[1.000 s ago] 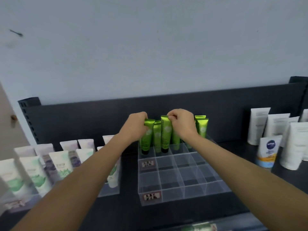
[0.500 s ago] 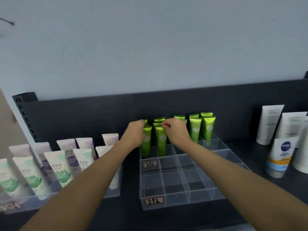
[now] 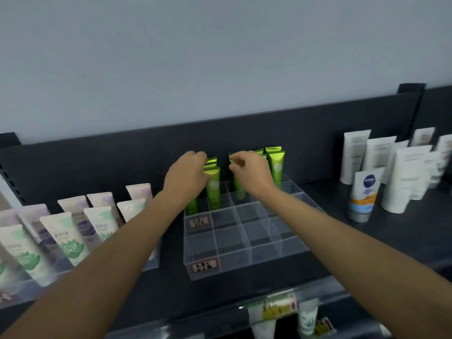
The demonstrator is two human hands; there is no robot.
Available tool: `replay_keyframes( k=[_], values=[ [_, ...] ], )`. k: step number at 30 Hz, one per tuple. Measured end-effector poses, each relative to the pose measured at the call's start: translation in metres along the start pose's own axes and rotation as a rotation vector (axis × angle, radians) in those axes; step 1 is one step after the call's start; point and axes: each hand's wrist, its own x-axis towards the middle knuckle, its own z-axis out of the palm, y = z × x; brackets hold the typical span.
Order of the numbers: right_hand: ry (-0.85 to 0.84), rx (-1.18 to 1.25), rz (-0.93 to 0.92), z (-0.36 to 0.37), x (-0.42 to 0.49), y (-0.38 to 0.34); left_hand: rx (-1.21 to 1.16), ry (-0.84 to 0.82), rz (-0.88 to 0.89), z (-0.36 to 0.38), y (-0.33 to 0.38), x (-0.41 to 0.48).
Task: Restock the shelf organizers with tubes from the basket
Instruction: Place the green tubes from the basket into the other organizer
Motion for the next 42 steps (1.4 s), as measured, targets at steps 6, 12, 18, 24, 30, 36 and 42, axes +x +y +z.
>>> replay_keyframes(
  k=[6,12,18,24,30,36,42],
  values=[
    [0.010,-0.071,0.031,-0.060,-0.069,0.035,-0.113,-0.019,0.238,0.028,0.080,-0.038],
    [0.041,-0.150,0.195,-0.122,-0.171,0.095,-0.365,-0.118,0.412,0.067,0.170,-0.100],
    [0.009,-0.217,0.486,-0.159,-0.298,0.158,-0.495,-0.370,0.542,0.131,0.246,-0.173],
    [-0.133,-0.269,0.818,-0.168,-0.413,0.221,-0.435,-0.690,0.621,0.194,0.293,-0.233],
    [-0.354,-0.271,1.087,-0.168,-0.509,0.269,-0.368,-1.005,0.602,0.259,0.314,-0.285],
    [-0.608,-0.293,1.151,-0.158,-0.559,0.297,-0.283,-1.165,0.609,0.320,0.317,-0.324],
    [-0.853,-0.278,1.076,-0.135,-0.585,0.316,-0.251,-1.301,0.534,0.366,0.322,-0.348]
  ],
)
